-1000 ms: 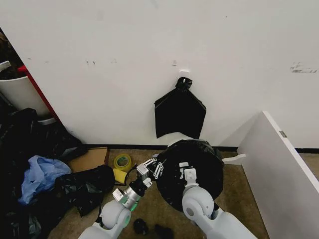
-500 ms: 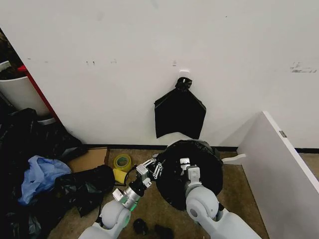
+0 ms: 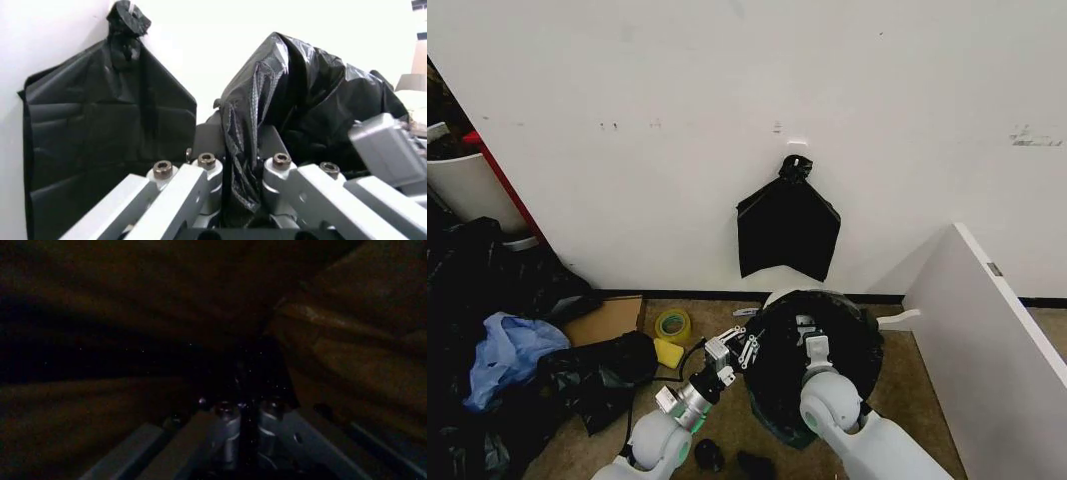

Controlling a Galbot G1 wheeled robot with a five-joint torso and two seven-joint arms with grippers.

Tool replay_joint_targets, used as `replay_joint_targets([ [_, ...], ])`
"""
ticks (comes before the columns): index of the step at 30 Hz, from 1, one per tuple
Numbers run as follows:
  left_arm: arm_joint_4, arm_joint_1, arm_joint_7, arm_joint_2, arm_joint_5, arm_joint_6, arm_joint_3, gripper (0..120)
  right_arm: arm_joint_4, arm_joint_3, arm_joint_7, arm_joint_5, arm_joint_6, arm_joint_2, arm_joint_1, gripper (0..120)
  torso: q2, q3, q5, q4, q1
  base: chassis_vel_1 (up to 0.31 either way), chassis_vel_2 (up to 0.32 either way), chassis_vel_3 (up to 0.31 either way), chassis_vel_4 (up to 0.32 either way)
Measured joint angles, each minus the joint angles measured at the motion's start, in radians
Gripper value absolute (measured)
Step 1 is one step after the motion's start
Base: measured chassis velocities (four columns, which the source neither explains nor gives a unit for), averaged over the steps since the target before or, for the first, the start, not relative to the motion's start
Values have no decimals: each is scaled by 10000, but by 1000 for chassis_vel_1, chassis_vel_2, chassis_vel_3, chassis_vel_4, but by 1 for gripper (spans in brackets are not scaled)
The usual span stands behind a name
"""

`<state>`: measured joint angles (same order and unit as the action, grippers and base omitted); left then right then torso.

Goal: Place the garbage bag over the trash bin.

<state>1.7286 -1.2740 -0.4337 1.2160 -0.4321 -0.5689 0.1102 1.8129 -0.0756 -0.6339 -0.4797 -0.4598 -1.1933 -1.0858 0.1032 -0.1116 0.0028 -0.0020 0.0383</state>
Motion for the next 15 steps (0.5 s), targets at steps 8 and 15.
replay_joint_targets([
  [8, 44, 76, 44, -75, -80, -8, 225, 5, 1472, -427, -97, -307, -224, 261, -647, 0, 0, 0, -2, 0, 0, 0, 0, 0, 0],
  [15, 220, 42, 38, -179, -84, -34, 465, 5, 2247, -360, -1273, -2074, -1898, 225, -640, 0, 0, 0, -1, -1, 0, 0, 0, 0, 0],
])
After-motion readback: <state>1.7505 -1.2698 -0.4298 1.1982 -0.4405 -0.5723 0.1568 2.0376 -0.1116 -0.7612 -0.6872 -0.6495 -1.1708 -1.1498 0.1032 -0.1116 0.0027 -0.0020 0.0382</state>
